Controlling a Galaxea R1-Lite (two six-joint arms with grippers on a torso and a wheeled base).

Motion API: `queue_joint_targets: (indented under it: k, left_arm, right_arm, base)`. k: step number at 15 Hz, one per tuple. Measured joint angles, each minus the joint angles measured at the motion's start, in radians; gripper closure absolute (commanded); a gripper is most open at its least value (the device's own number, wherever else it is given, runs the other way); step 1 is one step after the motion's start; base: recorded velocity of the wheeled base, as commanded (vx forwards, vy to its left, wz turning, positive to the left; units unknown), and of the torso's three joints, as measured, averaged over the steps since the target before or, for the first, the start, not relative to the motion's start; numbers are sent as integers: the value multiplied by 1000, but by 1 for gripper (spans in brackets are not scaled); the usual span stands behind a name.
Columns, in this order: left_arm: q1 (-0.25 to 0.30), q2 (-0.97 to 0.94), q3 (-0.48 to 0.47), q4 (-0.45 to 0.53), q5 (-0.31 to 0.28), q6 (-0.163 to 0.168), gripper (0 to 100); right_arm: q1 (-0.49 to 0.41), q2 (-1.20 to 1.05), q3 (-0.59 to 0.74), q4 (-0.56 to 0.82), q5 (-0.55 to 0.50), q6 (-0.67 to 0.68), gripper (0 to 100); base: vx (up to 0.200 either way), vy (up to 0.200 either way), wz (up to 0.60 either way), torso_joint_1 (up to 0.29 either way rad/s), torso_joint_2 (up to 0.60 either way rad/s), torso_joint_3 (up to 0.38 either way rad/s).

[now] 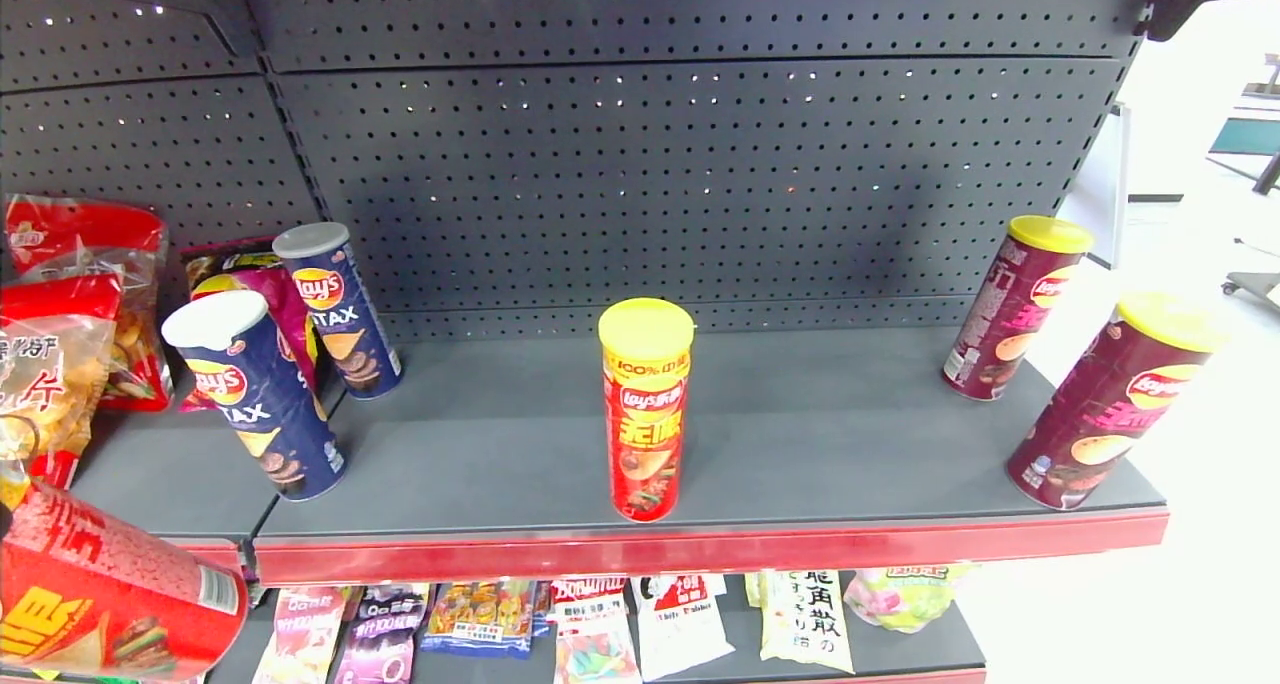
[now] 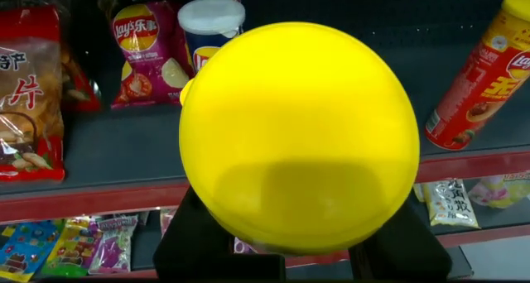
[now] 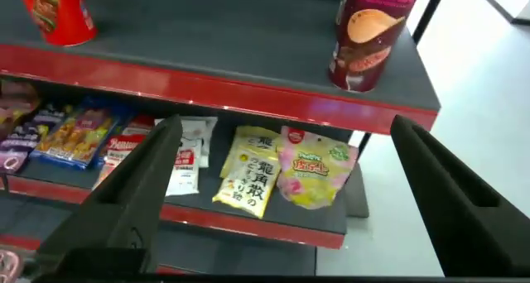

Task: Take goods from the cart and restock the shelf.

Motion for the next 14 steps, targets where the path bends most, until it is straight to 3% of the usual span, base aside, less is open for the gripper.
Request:
queue_joint_targets:
  k: [3,5,7,14]
  left_arm:
    - [0,-30,4,8,-2,-1,100]
    - [0,-30,4,5,-2,-1,100]
    - [0,-29,4,4,-2,-1,100]
    - [-1,-16,13,4,-2,0,100]
  right_arm:
    - [-2,-3,3,3,-114,27,0]
    - [-4,-5,3,6,-122,73,0]
    - [-2,-6,13,-1,-92,103,0]
    - [-2,-5,17,0,13,16,0]
  base:
    - [0,0,0,0,0,0]
    - [0,0,0,0,0,0]
    - [0,0,0,0,0,0]
    - [0,0,0,0,0,0]
